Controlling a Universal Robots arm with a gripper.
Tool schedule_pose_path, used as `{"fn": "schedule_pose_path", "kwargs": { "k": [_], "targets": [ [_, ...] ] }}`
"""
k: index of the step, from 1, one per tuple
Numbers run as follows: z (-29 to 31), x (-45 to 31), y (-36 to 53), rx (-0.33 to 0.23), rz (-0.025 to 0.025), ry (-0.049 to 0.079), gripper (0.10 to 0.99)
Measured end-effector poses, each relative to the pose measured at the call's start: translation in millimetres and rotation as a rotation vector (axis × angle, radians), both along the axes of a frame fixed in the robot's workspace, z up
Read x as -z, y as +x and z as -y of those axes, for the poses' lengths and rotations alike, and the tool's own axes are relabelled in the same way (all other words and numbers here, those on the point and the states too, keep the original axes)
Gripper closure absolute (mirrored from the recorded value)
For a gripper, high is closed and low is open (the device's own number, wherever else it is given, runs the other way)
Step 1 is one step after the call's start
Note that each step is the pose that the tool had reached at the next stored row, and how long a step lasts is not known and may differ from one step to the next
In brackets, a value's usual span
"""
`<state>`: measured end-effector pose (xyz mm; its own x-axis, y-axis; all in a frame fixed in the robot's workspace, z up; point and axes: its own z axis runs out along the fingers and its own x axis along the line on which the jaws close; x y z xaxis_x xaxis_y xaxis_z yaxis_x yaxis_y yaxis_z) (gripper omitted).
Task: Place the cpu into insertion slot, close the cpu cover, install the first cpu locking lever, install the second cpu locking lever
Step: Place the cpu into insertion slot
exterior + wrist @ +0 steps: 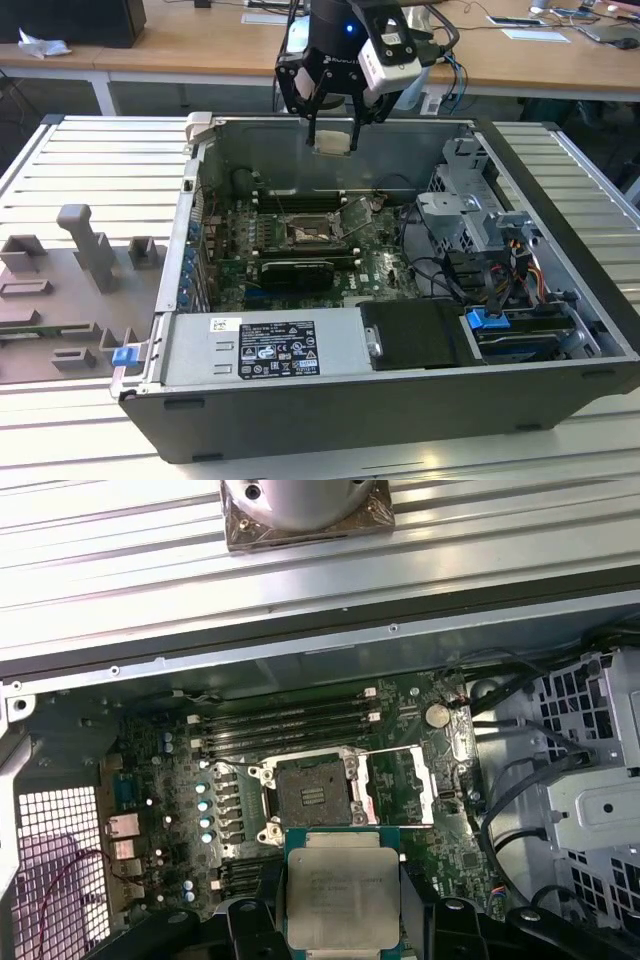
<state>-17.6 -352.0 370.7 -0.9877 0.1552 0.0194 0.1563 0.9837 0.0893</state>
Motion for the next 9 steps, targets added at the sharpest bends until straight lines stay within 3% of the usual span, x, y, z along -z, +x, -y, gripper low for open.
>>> {"fn": "schedule_pose_path", "kwargs": {
  "k": [9],
  "targets": [
    [0.0, 0.2, 0.0, 0.078, 0.0000, 0.000, 0.541]
  ]
}}
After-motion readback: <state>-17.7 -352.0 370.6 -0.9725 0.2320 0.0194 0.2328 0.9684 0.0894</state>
